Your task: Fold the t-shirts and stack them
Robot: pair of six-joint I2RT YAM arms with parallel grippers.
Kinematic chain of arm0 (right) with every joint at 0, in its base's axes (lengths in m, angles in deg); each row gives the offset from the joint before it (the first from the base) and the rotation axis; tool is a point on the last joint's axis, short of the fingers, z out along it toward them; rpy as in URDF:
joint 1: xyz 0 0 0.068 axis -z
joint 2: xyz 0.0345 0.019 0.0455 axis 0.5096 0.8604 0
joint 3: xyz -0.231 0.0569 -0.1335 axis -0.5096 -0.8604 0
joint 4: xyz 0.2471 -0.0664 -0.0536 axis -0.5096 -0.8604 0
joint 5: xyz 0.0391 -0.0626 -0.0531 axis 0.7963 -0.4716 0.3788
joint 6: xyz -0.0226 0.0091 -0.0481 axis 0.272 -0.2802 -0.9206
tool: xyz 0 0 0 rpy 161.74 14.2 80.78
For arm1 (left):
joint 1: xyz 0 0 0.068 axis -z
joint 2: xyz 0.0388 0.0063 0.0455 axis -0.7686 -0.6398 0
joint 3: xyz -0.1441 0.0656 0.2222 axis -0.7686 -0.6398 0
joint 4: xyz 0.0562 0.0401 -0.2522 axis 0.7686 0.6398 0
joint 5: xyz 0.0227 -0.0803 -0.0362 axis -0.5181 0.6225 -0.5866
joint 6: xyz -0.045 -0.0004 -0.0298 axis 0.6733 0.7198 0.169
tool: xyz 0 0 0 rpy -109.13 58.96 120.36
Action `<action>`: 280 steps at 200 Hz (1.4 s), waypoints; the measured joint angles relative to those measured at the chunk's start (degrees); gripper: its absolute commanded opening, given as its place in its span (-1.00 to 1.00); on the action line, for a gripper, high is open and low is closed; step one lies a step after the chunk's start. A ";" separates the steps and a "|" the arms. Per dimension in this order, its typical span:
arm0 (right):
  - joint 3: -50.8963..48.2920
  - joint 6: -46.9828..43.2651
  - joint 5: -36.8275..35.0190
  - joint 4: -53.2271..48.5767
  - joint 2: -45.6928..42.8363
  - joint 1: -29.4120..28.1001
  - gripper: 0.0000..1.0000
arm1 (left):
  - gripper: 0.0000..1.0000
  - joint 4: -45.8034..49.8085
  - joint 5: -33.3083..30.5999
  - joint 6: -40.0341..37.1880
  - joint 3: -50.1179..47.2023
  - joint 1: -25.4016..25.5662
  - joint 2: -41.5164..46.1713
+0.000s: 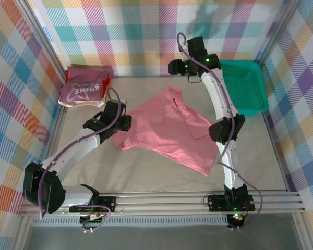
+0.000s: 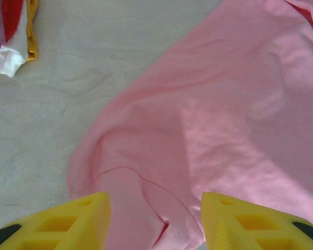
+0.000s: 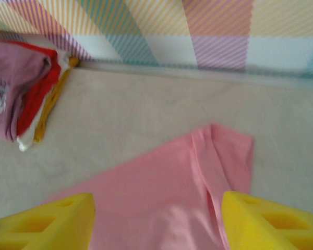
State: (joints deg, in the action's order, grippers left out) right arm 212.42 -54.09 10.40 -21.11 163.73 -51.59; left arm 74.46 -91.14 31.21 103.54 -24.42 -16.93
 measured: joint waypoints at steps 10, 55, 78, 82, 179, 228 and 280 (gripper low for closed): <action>-14.84 -0.07 -1.57 2.29 -9.84 -1.27 0.37 | -0.03 0.04 0.24 0.83 -0.79 -0.68 0.22; -70.27 1.92 -4.11 19.26 -49.07 -6.56 0.43 | -0.01 1.20 5.60 5.38 -8.98 -8.96 -0.96; -85.77 3.82 -7.23 27.21 -59.78 -6.36 0.41 | 0.02 1.22 8.13 7.28 -8.98 -11.37 -3.78; -88.91 4.39 -7.76 28.00 -61.81 -6.36 0.40 | 0.02 1.16 8.33 7.65 -8.96 -11.58 -4.35; -116.30 29.49 -12.87 14.38 -78.01 -7.54 0.42 | -0.09 -6.86 16.37 11.54 -12.72 -12.26 -14.23; -123.99 36.22 -7.69 14.82 -78.09 -8.76 0.39 | 0.00 -6.47 15.56 12.63 -16.41 -12.28 -10.05; -126.29 36.98 -6.16 22.21 -70.86 -10.91 0.06 | -0.69 -9.62 16.96 13.31 -17.40 -12.83 -11.87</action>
State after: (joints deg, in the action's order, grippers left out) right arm 86.13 -17.11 4.23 1.10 92.87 -62.49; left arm 64.85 -74.18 44.52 86.15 -37.25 -28.79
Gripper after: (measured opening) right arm 0.645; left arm 0.340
